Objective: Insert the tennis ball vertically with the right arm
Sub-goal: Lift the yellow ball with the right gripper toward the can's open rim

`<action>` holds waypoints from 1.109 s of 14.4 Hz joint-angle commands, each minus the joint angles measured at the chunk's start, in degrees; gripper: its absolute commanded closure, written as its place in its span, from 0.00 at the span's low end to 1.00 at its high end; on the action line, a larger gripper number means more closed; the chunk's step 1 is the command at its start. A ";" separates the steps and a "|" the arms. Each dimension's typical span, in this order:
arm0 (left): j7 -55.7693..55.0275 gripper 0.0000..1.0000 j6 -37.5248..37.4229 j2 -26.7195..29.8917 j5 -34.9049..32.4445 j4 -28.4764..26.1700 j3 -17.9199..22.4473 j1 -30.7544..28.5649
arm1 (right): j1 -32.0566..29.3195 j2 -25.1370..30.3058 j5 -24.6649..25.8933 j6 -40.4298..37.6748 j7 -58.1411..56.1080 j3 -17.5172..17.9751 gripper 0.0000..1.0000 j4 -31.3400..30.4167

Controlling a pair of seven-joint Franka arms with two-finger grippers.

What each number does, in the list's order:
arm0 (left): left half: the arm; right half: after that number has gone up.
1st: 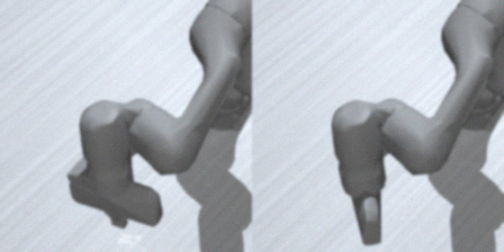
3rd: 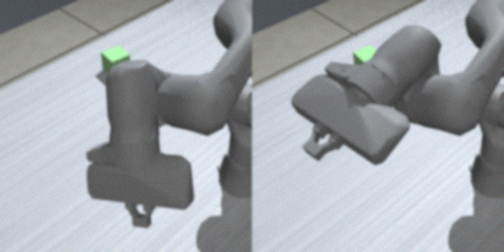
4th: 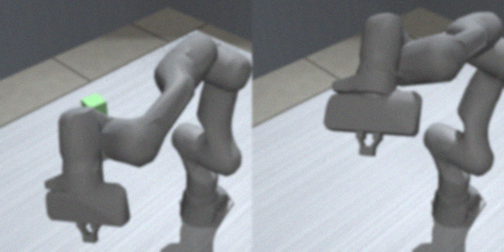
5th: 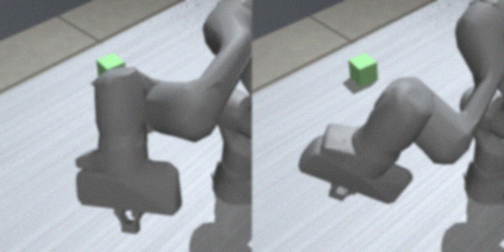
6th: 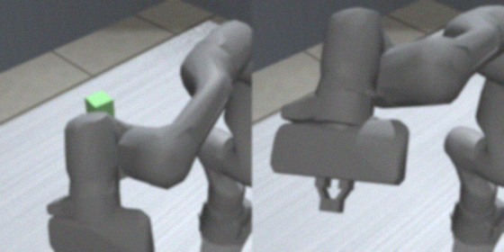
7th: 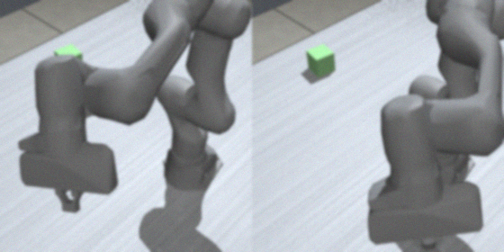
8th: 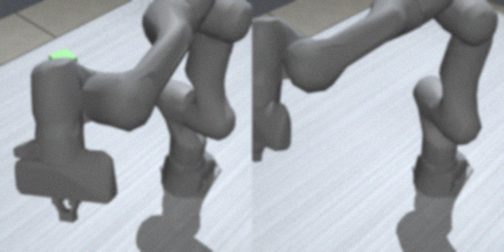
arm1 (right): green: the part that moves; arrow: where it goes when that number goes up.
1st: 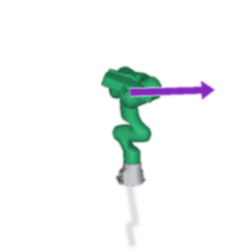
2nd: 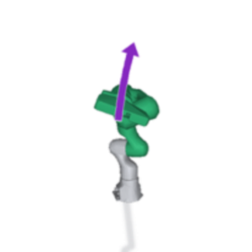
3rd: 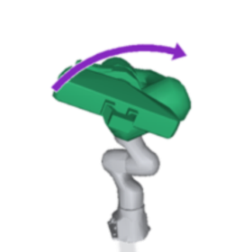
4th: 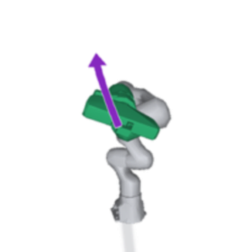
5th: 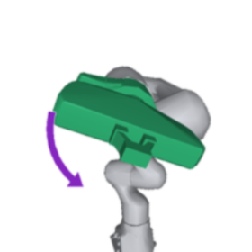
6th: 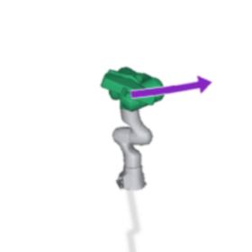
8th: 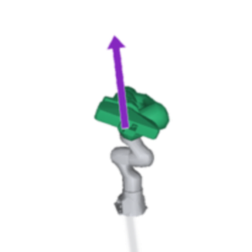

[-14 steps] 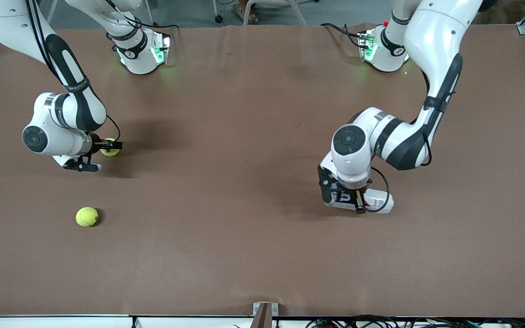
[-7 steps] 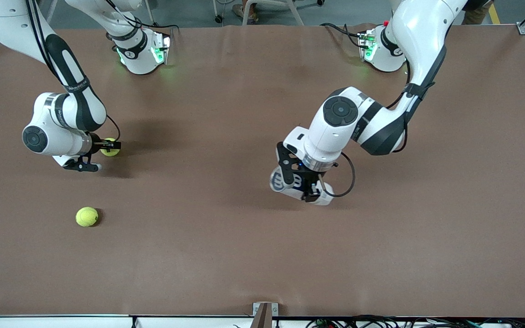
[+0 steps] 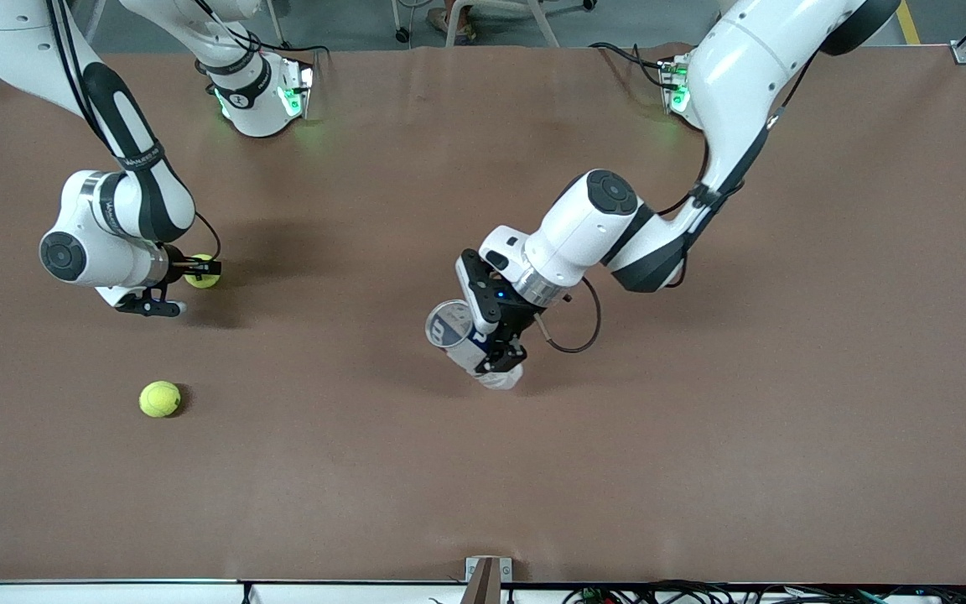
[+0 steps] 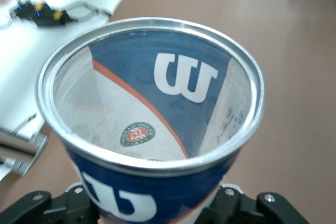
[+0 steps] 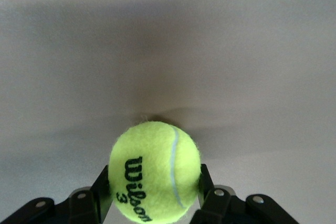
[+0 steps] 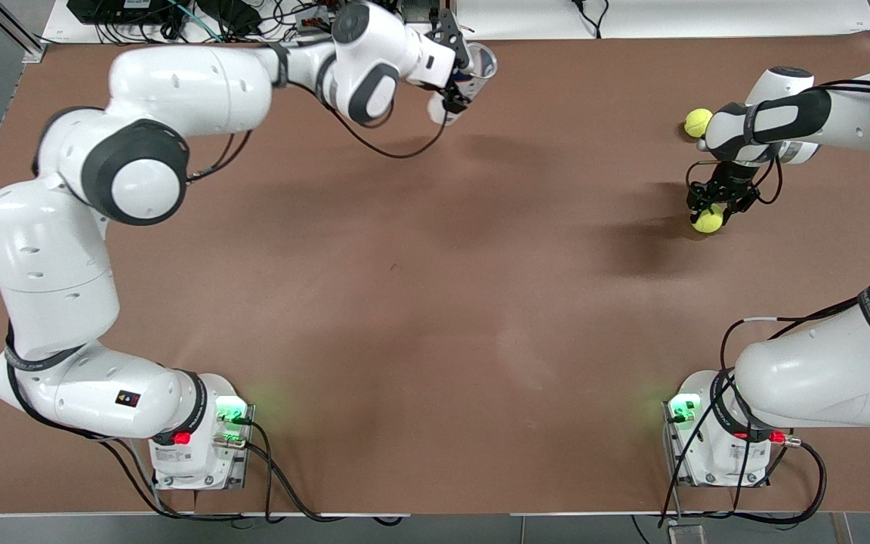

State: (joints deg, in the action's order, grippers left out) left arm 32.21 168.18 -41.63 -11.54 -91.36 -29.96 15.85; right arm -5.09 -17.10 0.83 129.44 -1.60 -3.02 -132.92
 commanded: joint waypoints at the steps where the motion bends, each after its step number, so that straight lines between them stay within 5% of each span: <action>1: -3.10 0.30 11.08 -4.58 0.91 0.74 -0.45 2.51 | -1.41 0.13 -0.13 -4.17 -0.16 0.56 0.62 3.97; 6: -9.43 0.31 23.75 -10.04 0.91 0.22 -0.45 5.15 | -1.06 0.04 -0.30 -17.79 -0.16 0.82 0.62 16.36; 12: -14.71 0.30 26.67 -13.73 0.90 0.22 -0.45 6.03 | 0.42 0.13 -6.18 -32.20 -1.56 0.91 0.64 30.59; 16: -16.82 0.28 26.59 -14.88 0.82 -0.05 -0.36 6.03 | 3.94 0.13 -6.45 -33.90 -0.95 0.91 0.64 35.79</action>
State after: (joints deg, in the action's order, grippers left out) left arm 16.13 193.74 -56.29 -11.51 -91.62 -30.10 21.61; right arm -2.65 -16.86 -5.00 96.40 -2.54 -2.03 -99.05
